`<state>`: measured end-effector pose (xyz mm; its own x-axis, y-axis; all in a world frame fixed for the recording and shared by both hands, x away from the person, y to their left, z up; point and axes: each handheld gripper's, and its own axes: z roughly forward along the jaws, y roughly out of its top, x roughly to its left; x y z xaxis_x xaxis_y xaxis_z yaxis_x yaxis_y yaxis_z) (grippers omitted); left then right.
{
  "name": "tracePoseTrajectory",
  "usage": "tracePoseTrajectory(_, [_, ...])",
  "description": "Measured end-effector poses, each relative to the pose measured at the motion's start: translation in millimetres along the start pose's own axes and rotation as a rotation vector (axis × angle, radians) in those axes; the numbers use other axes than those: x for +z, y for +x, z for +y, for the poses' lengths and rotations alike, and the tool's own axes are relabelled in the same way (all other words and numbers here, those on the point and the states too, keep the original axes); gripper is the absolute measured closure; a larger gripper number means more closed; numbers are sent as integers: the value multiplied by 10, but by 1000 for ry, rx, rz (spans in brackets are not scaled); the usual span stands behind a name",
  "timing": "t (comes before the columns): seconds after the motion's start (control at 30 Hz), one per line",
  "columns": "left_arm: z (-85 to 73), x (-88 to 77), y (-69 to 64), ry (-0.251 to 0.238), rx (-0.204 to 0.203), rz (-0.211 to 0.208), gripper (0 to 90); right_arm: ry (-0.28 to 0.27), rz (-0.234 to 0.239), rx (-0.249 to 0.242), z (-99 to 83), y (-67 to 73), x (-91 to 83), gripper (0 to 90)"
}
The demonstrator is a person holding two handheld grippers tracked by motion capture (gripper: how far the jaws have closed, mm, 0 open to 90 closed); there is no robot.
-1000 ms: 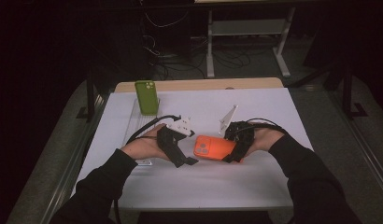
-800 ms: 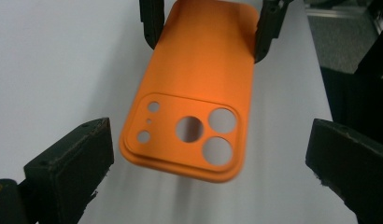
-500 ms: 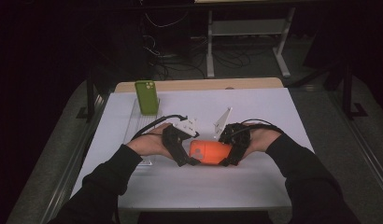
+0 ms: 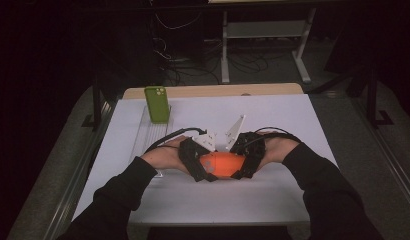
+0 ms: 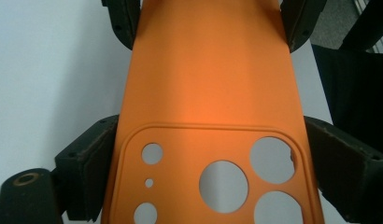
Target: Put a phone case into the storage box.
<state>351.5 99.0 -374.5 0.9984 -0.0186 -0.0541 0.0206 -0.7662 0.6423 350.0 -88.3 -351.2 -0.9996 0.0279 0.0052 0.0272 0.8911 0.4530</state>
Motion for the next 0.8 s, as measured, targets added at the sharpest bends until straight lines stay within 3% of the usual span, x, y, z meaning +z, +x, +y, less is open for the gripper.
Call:
tracePoseTrajectory(0.53, [5,-9,-11,33,3,-7,160,-4,31,-1,-9,-11,21,149])
tracePoseTrajectory(0.7, [-15,-16,-31,64,-3,8,161,-39,35,39,-27,-23,23,123])
tracePoseTrajectory(0.8, [-50,-14,-35,52,-19,26,161,-68,-7,73,-78,-39,-41,74])
